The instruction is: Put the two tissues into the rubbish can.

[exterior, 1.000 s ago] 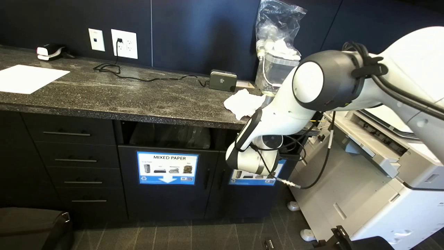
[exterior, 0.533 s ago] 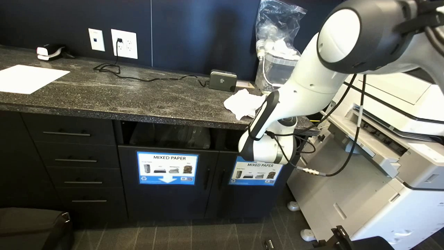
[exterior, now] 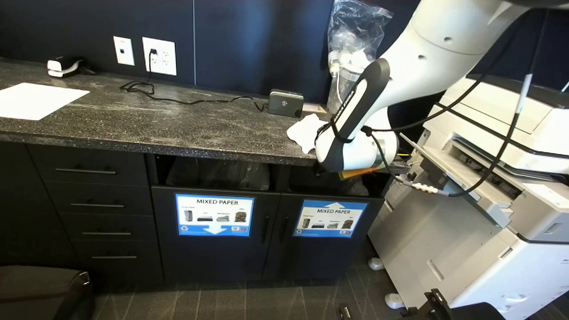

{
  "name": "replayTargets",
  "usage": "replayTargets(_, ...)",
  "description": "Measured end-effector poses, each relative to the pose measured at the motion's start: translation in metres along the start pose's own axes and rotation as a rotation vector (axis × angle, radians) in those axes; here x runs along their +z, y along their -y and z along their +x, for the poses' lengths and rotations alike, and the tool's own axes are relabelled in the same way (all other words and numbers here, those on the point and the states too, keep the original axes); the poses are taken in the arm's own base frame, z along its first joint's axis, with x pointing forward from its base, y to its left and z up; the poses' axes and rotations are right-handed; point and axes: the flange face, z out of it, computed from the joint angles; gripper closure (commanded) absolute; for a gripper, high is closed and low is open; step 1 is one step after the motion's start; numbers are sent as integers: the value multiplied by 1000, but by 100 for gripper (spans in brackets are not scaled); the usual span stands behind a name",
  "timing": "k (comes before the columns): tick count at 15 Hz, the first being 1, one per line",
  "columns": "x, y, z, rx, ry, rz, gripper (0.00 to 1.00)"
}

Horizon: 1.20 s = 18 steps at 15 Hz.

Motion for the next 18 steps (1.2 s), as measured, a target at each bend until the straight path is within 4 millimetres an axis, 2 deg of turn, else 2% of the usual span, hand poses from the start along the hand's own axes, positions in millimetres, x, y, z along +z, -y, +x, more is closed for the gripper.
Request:
replayTargets(6, -85, 29, 50, -59, 4, -10, 0)
replayTargets(9, -114, 39, 63, -47, -9, -19, 0)
replayTargets(11, -121, 46, 68, -7, -23, -12, 0)
replayTargets(14, -118, 52, 72, 77, -29, 7, 0)
replayTargets(18, -107, 43, 81, 169, -92, 3, 0)
